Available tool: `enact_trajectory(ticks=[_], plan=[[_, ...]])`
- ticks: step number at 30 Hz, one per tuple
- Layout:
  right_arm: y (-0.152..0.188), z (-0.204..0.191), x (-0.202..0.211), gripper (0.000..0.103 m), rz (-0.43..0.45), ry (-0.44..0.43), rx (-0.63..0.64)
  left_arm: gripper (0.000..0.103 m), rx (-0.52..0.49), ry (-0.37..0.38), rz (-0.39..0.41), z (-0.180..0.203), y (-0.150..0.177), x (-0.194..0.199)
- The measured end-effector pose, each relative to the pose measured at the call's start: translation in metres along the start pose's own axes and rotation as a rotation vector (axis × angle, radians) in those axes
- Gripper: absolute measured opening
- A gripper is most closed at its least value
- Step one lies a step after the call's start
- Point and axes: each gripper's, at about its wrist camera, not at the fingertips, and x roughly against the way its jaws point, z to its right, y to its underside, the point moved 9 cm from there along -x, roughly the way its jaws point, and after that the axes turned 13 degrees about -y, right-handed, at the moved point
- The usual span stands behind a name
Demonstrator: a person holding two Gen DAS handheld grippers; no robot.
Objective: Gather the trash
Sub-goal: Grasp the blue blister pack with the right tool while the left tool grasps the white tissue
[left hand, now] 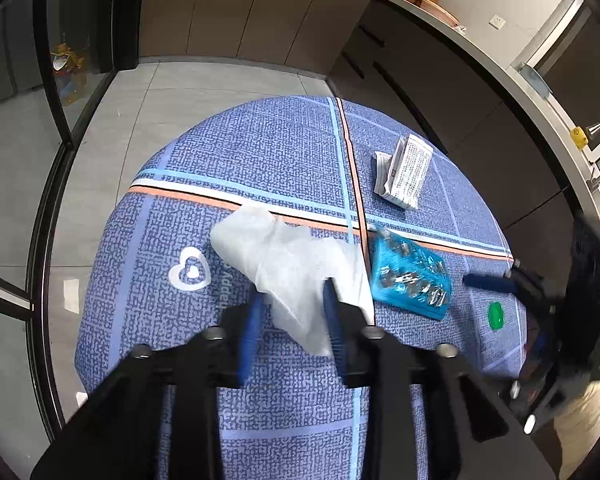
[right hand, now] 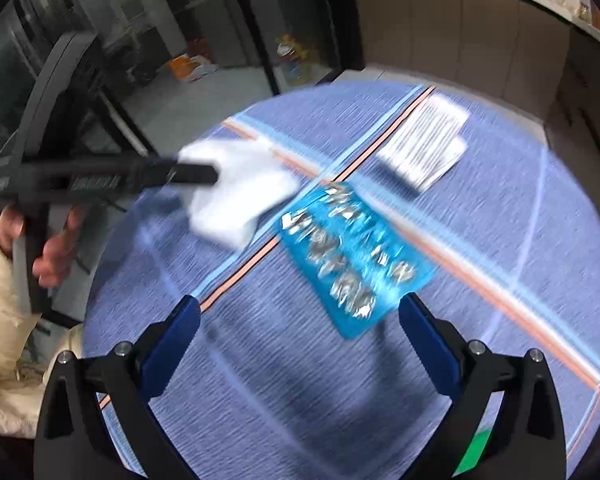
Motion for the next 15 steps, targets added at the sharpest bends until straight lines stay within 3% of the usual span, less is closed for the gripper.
enact_trajectory(ticks=[2,5,10,15], plan=[[-0.011,0.009,0.003,0.1,0.004,0.029,0.015,0.034,-0.01,0.001,-0.004,0.001,0.001,0.0],[-0.025,0.013,-0.011,0.1,-0.019,0.06,0.071,0.045,-0.007,0.005,-0.018,0.001,0.004,-0.004],[-0.026,0.013,-0.044,0.1,-0.115,0.064,0.168,0.045,-0.012,0.008,-0.037,0.002,0.005,-0.01],[-0.018,0.018,-0.055,0.1,-0.144,0.082,0.156,0.044,-0.017,0.012,-0.033,0.005,0.002,-0.013]])
